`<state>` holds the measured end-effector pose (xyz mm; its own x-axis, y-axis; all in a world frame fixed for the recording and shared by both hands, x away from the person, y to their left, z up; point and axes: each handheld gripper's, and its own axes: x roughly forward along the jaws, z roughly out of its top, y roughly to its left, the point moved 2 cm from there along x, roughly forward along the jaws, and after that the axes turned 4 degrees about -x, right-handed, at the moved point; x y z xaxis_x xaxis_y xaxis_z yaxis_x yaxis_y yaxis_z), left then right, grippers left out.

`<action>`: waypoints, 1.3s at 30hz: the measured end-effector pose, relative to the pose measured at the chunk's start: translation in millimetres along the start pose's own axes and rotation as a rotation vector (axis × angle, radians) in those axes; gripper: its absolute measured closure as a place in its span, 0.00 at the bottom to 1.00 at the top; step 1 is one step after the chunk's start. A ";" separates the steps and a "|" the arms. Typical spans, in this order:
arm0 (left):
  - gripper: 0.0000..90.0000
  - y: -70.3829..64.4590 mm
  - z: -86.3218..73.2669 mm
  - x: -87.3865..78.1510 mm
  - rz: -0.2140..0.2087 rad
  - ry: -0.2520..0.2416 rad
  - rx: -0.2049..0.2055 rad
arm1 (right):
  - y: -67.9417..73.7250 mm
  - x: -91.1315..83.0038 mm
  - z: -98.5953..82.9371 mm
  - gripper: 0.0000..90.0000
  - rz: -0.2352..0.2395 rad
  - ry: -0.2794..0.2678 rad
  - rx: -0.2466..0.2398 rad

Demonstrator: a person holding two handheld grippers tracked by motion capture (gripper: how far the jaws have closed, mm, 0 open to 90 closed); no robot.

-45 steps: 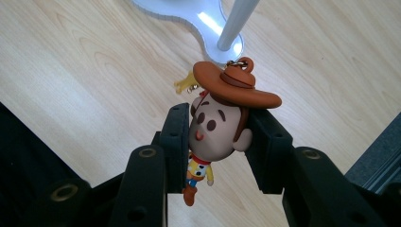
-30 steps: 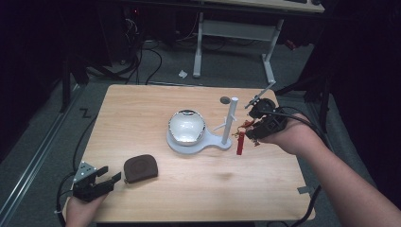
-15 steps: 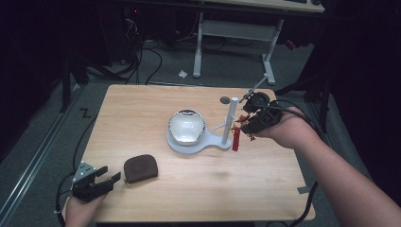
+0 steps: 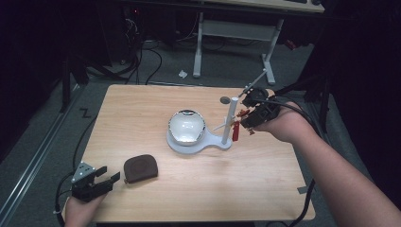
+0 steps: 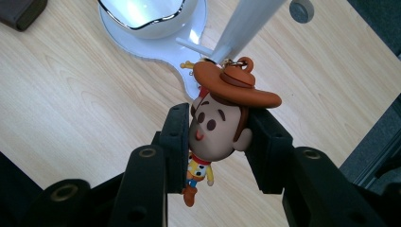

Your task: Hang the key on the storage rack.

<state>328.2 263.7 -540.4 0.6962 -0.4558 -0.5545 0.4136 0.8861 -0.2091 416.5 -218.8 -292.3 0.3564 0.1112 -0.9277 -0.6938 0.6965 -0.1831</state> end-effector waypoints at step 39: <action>0.41 -1.6 -0.9 2.6 -0.001 0.014 0.009 | 1.5 100.0 -34.0 0.69 0.063 -0.061 0.105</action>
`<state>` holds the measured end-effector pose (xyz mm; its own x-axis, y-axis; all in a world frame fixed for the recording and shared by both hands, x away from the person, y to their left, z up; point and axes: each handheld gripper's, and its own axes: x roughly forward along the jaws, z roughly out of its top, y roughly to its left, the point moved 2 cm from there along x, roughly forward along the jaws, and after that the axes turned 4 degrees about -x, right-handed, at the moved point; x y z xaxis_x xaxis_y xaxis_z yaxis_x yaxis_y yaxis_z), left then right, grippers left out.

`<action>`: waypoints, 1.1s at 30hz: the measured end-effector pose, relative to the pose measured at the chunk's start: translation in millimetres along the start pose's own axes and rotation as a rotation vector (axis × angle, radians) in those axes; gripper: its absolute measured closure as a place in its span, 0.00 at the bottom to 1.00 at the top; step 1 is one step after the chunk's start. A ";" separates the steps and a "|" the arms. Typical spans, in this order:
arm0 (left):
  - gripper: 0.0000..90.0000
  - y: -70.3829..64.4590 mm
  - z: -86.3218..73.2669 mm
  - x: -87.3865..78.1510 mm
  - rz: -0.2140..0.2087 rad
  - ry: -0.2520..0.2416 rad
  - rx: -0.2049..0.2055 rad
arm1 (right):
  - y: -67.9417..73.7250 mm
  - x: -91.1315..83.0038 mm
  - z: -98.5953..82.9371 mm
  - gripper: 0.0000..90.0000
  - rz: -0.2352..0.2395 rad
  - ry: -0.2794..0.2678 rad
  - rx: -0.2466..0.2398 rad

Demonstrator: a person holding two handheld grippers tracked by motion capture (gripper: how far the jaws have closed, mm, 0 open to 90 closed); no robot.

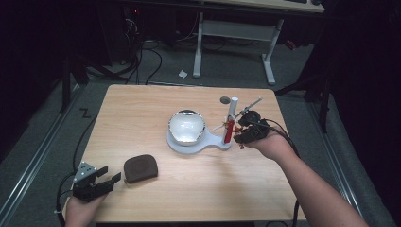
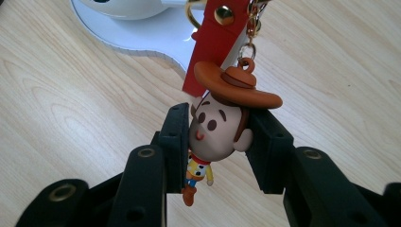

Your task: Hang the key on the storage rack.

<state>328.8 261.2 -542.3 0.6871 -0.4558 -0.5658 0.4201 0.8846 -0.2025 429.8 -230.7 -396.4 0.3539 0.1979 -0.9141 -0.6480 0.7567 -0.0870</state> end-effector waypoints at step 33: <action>0.43 -1.9 0.6 2.1 -0.014 -0.010 -0.003 | 0.7 -9.5 -51.1 0.57 -0.034 -0.126 0.068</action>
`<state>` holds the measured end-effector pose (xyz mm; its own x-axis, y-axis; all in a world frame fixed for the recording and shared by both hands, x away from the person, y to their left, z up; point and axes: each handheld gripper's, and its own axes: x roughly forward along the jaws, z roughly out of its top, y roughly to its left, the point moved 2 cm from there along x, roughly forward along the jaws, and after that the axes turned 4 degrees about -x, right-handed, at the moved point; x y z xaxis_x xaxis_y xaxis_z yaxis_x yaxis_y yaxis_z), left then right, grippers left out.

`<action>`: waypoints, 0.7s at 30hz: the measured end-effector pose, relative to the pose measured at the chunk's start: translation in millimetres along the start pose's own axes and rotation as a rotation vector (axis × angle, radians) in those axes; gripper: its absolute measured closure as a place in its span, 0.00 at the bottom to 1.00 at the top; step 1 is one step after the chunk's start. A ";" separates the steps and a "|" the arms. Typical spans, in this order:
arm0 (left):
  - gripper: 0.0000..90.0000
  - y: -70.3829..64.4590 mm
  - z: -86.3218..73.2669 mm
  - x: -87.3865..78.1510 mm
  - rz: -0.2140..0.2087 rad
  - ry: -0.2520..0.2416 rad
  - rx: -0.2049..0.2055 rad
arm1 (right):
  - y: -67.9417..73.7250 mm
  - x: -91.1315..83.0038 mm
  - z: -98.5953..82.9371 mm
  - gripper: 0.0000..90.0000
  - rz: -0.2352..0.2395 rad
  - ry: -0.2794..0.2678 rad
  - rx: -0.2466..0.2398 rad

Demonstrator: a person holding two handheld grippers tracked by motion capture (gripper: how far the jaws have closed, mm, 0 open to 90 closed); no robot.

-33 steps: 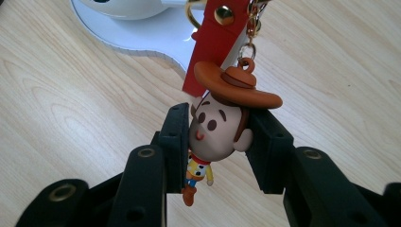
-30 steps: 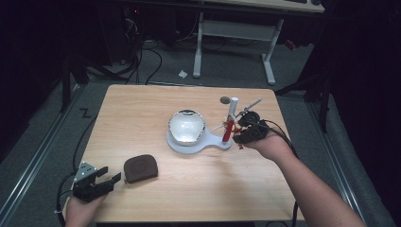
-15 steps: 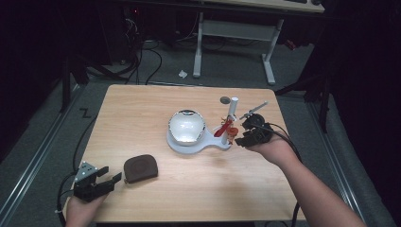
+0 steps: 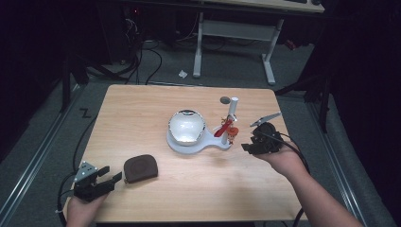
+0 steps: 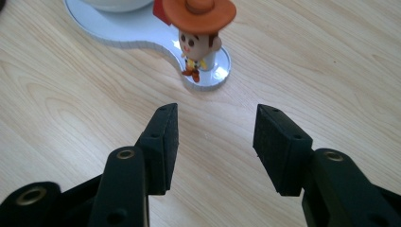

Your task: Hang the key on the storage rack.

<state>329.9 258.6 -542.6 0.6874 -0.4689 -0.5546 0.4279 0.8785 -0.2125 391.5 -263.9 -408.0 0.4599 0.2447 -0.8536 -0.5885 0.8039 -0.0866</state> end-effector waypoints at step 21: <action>0.42 -6.7 -0.1 1.9 0.017 -0.001 0.022 | 5.3 20.3 -54.6 0.54 -0.013 -0.120 0.076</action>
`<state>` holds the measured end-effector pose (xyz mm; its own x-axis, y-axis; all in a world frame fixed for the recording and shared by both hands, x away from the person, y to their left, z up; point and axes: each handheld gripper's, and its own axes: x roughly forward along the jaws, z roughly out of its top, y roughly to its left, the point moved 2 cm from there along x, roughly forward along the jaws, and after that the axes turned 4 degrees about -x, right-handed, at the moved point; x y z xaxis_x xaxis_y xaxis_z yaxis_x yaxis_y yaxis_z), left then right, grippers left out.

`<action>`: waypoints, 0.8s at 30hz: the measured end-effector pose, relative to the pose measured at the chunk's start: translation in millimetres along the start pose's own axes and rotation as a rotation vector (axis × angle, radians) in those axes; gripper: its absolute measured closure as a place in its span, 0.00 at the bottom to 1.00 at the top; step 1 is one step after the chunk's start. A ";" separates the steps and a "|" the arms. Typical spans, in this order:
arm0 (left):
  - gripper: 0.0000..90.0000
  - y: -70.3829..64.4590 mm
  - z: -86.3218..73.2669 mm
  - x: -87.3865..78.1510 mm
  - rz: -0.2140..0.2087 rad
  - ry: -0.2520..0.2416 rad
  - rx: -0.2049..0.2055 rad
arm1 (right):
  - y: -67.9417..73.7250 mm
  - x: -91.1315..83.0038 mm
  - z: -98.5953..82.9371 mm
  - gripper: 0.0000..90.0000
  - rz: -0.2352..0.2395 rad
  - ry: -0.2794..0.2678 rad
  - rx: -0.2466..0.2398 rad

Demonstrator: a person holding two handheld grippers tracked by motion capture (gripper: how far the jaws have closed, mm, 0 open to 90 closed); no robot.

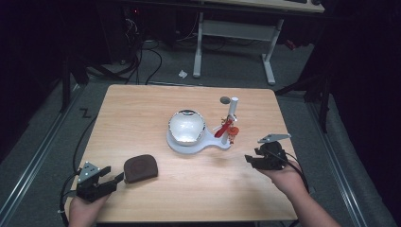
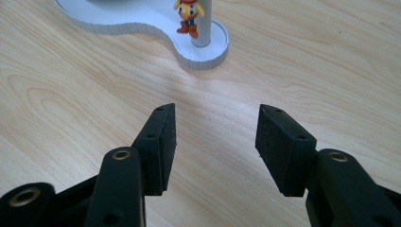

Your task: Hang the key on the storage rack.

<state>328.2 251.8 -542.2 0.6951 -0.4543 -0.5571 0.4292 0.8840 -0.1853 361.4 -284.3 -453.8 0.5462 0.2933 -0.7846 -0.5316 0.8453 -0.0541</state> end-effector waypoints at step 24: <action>0.42 -4.9 1.5 -1.0 0.012 -0.027 0.020 | 30.9 36.9 -73.8 0.55 -0.006 -0.162 0.069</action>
<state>326.3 247.7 -539.6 0.7153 -0.4471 -0.5371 0.4322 0.8870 -0.1627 317.4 -280.2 -530.1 0.6491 0.3516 -0.6746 -0.4856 0.8741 -0.0116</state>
